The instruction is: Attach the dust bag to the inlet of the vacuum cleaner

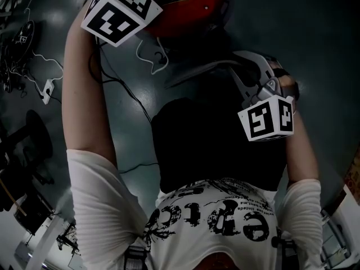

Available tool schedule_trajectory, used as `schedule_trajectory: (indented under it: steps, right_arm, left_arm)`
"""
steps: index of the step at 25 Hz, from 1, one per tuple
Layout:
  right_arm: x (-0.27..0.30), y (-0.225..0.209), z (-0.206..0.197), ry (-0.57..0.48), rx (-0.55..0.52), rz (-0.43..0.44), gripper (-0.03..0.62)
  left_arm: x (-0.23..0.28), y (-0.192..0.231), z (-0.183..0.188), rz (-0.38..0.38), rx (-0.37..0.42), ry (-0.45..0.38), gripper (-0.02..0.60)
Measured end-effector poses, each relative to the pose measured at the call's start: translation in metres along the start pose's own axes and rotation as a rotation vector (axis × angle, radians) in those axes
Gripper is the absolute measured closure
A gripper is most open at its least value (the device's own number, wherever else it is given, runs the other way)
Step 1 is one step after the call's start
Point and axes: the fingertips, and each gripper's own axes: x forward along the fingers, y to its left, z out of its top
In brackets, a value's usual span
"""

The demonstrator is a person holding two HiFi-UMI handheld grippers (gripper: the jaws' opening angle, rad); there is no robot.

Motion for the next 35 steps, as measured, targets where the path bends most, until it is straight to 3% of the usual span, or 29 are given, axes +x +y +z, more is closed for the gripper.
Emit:
schedule_trajectory:
  steps: [5, 23, 27, 31, 35]
  right_arm:
    - [0.001, -0.004, 0.002, 0.008, 0.005, 0.010, 0.530]
    - [0.013, -0.023, -0.002, -0.005, 0.136, -0.129, 0.510]
    - [0.015, -0.025, -0.004, -0.004, 0.157, -0.110, 0.503]
    - [0.014, -0.021, -0.003, 0.014, 0.154, -0.037, 0.504]
    - [0.009, -0.016, -0.002, 0.016, 0.148, 0.012, 0.505]
  left_arm:
    - [-0.001, -0.001, 0.001, -0.011, -0.006, -0.008, 0.451]
    - [0.001, -0.001, 0.000, -0.010, -0.012, -0.025, 0.451]
    - [0.002, 0.000, 0.000, -0.011, -0.011, -0.029, 0.451]
    - [0.000, -0.001, 0.001, -0.022, -0.010, -0.030, 0.449]
    - [-0.002, 0.000, 0.003, 0.034, 0.009, -0.050, 0.449]
